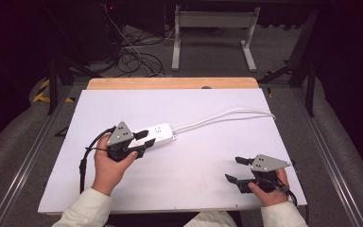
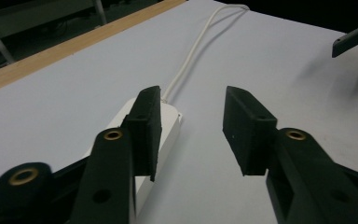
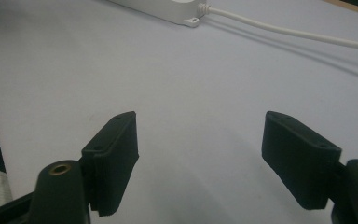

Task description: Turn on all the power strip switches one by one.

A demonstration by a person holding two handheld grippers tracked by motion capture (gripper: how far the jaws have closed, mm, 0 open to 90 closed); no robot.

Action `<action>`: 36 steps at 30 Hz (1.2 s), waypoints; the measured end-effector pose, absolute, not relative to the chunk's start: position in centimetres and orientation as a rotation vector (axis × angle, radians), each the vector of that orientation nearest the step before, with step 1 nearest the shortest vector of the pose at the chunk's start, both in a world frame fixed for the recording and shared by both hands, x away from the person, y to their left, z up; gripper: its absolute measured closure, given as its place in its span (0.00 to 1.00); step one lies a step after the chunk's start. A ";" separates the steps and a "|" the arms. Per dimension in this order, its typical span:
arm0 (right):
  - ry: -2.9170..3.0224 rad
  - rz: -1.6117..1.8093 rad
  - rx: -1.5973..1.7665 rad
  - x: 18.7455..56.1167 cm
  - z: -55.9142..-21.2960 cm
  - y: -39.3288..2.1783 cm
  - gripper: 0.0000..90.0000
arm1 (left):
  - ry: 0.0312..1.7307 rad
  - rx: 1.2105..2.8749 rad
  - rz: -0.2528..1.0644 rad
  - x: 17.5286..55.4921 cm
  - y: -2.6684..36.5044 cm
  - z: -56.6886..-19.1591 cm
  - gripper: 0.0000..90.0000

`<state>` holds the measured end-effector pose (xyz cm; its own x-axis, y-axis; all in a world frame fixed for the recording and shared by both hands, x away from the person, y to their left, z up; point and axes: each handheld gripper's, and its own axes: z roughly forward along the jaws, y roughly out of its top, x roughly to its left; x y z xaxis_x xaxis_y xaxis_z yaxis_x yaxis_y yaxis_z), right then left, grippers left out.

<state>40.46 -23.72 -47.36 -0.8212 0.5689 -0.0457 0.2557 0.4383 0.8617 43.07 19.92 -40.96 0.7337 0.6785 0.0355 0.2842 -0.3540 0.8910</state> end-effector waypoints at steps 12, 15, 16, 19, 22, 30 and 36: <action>2.360 1.350 0.709 40.5 -47.3 -23.9 0.29 | 0.670 1.873 0.524 40.6 22.3 -40.6 0.32; 2.359 1.354 0.709 40.4 -47.3 -23.9 0.29 | 0.653 1.872 0.528 40.0 22.9 -40.7 0.25; 2.359 1.354 0.711 40.4 -47.3 -23.9 0.29 | 0.653 1.870 0.530 39.8 23.2 -40.8 0.23; 2.359 1.362 0.713 40.5 -47.3 -23.9 0.29 | 0.663 1.859 0.536 39.2 24.0 -41.2 0.20; 2.358 1.363 0.714 40.5 -47.3 -23.9 0.28 | 0.678 1.849 0.540 38.8 24.9 -41.8 0.20; 2.353 1.377 0.713 40.4 -47.3 -23.9 0.26 | 0.692 1.849 0.550 37.8 27.2 -44.3 0.18; 2.348 1.400 0.720 40.4 -47.2 -24.1 0.26 | 0.703 1.836 0.540 37.1 28.7 -46.2 0.16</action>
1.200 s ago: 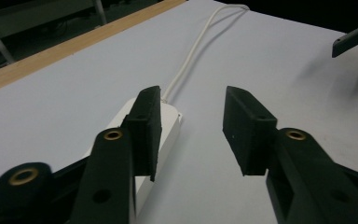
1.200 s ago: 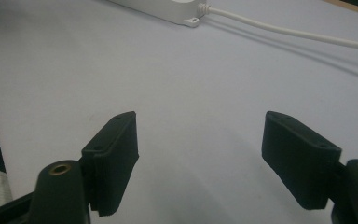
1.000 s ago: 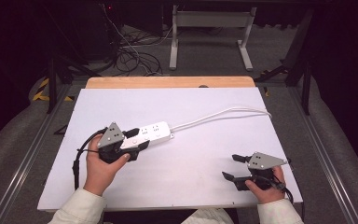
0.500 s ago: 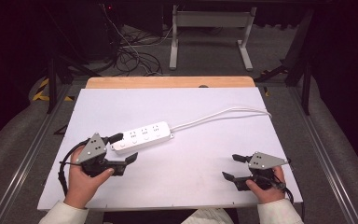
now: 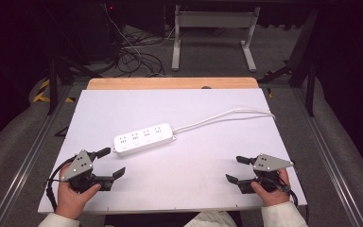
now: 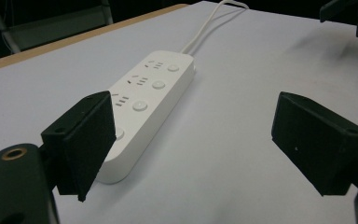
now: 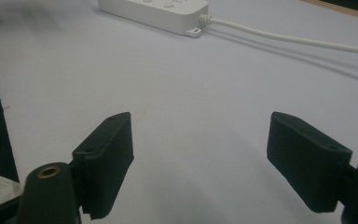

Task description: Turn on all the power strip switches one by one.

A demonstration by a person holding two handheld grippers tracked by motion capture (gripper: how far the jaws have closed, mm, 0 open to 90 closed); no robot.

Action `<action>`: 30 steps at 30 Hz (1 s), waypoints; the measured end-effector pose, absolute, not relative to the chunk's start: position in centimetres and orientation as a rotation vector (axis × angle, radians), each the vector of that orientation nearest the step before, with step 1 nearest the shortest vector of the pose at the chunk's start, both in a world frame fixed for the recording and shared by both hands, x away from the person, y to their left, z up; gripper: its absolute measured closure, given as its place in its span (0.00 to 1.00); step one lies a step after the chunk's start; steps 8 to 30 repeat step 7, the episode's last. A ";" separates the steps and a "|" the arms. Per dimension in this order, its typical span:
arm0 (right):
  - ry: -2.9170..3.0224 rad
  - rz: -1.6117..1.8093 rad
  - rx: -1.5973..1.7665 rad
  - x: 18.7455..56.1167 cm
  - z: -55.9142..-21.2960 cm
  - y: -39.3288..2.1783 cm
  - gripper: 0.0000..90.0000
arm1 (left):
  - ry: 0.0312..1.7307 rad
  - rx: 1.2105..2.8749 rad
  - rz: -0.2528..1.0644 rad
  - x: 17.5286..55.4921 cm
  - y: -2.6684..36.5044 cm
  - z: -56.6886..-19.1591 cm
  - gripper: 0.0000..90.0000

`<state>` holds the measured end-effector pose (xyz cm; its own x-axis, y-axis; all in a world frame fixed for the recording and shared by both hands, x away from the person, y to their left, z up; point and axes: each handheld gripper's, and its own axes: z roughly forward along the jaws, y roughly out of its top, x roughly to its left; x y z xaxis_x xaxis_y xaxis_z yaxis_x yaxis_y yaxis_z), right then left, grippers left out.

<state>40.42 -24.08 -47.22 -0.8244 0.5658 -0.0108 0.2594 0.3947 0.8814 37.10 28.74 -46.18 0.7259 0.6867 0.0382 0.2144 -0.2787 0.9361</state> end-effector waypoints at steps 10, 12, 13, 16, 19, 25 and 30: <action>2.351 1.450 0.738 40.6 -47.3 -24.3 0.25 | 0.790 1.844 0.552 36.7 28.8 -47.7 0.16; 2.351 1.450 0.738 40.6 -47.3 -24.3 0.25 | 0.790 1.844 0.552 36.7 28.8 -47.7 0.16; 2.351 1.450 0.738 40.6 -47.3 -24.3 0.25 | 0.790 1.844 0.552 36.7 28.8 -47.7 0.16; 2.351 1.450 0.738 40.6 -47.3 -24.3 0.25 | 0.790 1.844 0.552 36.7 28.8 -47.7 0.16; 2.351 1.450 0.738 40.6 -47.3 -24.3 0.25 | 0.790 1.844 0.552 36.7 28.8 -47.7 0.16; 2.351 1.450 0.738 40.6 -47.3 -24.3 0.25 | 0.790 1.844 0.552 36.7 28.8 -47.7 0.16; 2.351 1.450 0.738 40.6 -47.3 -24.3 0.25 | 0.790 1.844 0.552 36.7 28.8 -47.7 0.16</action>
